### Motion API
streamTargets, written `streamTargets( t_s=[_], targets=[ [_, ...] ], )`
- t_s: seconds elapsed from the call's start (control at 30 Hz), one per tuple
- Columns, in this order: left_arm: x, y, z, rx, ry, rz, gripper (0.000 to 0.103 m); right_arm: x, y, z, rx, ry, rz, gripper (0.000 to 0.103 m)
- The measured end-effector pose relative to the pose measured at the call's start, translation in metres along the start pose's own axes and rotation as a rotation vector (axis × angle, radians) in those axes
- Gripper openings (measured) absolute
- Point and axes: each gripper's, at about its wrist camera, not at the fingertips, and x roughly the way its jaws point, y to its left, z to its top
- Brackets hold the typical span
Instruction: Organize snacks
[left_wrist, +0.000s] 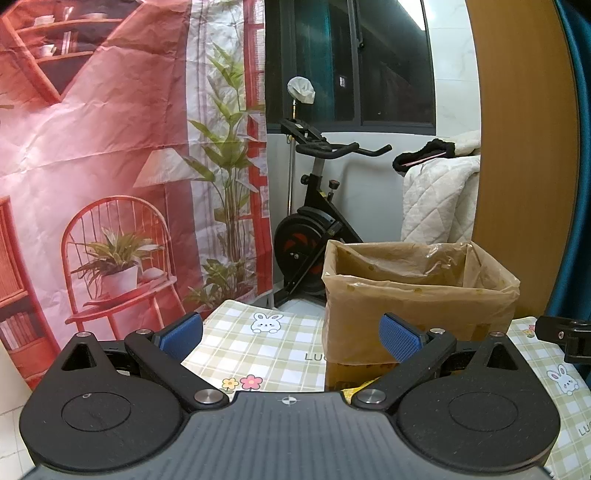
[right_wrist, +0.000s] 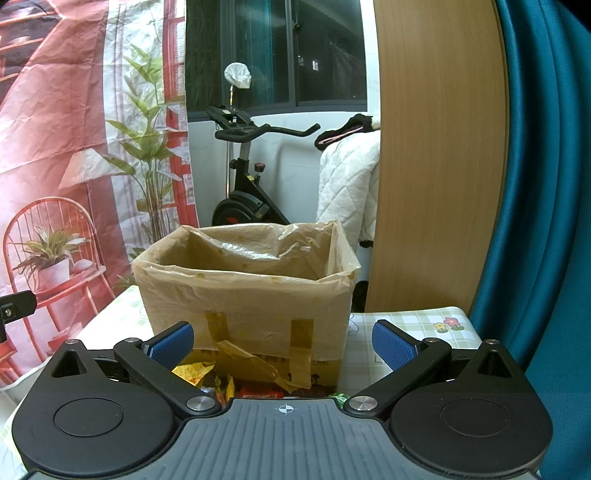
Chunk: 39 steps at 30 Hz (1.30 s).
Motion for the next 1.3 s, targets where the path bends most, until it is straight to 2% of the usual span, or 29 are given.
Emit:
streamTargets(
  t_s=[1.1,1.3],
  targets=[
    [0.002,0.003,-0.003,0.000,-0.001,-0.014,0.102,0.000,0.002,0.000,0.000,0.003,-0.001,0.102],
    [0.009,0.007,-0.014,0.002,0.005,-0.033,0.102,0.001,0.002,-0.013,0.011,-0.040,0.037,0.103]
  ],
)
